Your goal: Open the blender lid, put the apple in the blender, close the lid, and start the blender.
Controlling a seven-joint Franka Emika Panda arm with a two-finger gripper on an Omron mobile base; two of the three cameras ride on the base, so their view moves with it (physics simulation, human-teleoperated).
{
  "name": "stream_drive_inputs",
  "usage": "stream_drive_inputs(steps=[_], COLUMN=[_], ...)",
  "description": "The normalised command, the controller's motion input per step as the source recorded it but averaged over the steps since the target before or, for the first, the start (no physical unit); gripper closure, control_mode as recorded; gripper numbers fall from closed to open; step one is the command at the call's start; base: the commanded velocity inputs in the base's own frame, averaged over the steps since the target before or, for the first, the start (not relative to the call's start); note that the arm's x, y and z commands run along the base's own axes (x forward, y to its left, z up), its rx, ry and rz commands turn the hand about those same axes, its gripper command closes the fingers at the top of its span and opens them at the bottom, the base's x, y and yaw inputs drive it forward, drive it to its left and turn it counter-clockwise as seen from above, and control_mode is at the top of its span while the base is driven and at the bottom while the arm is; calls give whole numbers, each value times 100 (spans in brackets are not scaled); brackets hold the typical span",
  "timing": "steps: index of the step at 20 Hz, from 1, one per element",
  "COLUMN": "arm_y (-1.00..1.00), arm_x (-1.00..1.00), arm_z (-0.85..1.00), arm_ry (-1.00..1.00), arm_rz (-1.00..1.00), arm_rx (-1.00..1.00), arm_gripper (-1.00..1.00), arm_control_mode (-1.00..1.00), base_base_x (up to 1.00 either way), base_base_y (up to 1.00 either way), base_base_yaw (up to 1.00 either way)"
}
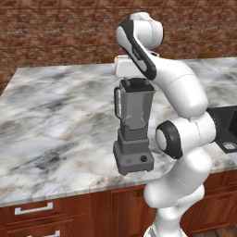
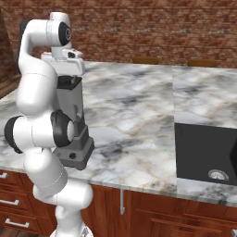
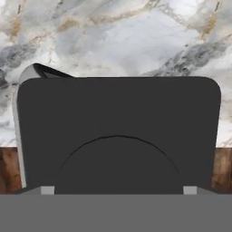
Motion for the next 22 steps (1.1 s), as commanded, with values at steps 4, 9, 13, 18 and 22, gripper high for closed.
stream_drive_inputs(steps=[4,9,13,18,22], arm_y=[0,10,3,1,0], arm_x=[-7,0,0,1,0], arm_z=[-70,-52,-2,0,4], arm_ry=[3,-1,-17,-19,-21], arm_rz=[5,2,0,0,0], arm_rx=[11,3,0,0,0], arm_gripper=[-100,-100,-100,-100,-100], arm_control_mode=[-100,-100,-100,-100,-100], base_base_x=[0,0,0,0,0], base_base_y=[0,0,0,0,0], base_base_yaw=[0,0,0,0,0])
